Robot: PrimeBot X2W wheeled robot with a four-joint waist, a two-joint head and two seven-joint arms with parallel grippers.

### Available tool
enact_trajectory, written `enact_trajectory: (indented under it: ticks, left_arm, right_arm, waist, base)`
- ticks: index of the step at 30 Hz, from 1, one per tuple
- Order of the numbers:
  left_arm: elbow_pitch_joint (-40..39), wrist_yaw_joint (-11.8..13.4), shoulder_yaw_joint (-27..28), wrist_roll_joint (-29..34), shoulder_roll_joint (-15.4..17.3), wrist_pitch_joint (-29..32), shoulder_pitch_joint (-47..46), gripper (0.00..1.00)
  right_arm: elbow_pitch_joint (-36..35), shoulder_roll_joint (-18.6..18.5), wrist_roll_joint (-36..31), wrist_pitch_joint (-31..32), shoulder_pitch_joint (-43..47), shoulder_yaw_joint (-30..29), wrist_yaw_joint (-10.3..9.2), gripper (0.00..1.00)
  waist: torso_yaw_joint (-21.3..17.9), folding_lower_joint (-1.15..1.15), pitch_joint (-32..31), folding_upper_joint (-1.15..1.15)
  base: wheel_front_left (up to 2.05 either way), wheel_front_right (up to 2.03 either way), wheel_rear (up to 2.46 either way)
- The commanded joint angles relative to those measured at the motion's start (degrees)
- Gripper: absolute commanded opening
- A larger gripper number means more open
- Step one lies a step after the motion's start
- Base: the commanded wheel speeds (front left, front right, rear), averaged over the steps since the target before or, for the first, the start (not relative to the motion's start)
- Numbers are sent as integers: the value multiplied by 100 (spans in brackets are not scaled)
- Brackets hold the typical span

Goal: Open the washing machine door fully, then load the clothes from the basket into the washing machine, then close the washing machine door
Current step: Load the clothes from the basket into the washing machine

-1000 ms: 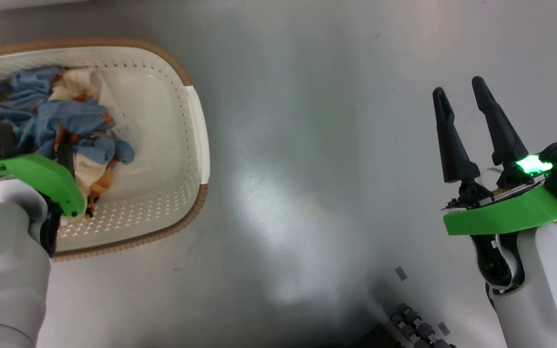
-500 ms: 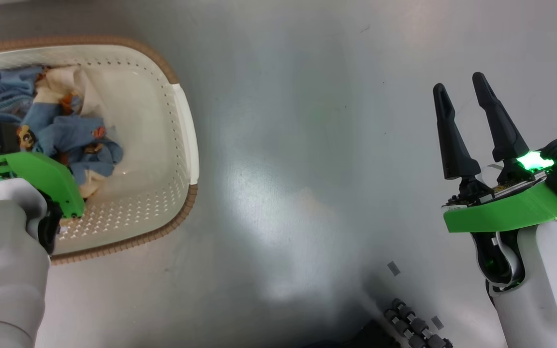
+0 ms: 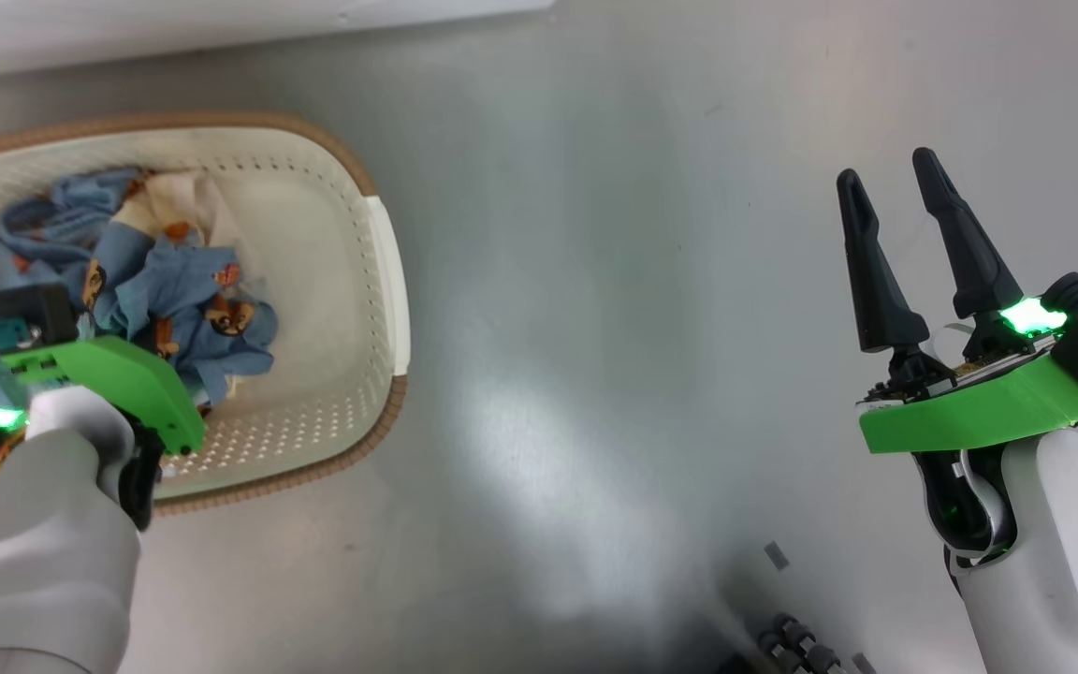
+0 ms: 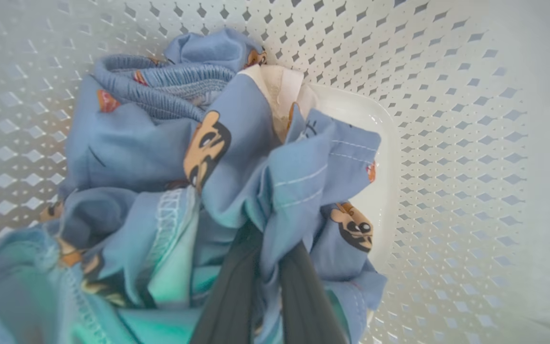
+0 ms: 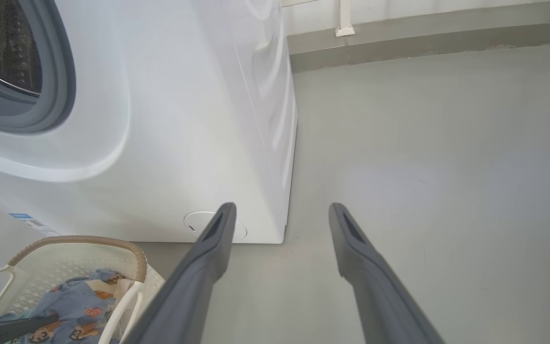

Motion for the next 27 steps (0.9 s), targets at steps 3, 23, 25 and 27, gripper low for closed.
enact_trajectory:
  ticks: [3, 23, 25, 27]
  left_arm:
    - [-124, -15, 0, -149, 101, -242, 349, 0]
    - [-1286, -18, -813, -1150, 234, -925, 1395, 0]
    - [-1411, -18, -869, -1195, 267, -957, 1491, 0]
    - [-1596, -18, -927, -1249, 332, -984, 1619, 0]
  right_arm:
    - [-55, -97, 54, -27, 186, 128, 9, 100]
    - [175, -165, 158, -27, 519, 200, 9, 100]
    - [199, -174, 164, -27, 569, 196, 9, 100]
    - [221, -178, 176, -27, 638, 199, 9, 100]
  waist:
    - [118, 0, -334, 0]
    - [338, 0, -1636, 0]
    - [366, 0, -1779, 0]
    - [391, 0, -1980, 0]
  base:
    - [0, 0, 0]
    - [0, 0, 0]
    - [0, 0, 0]
    - [0, 0, 0]
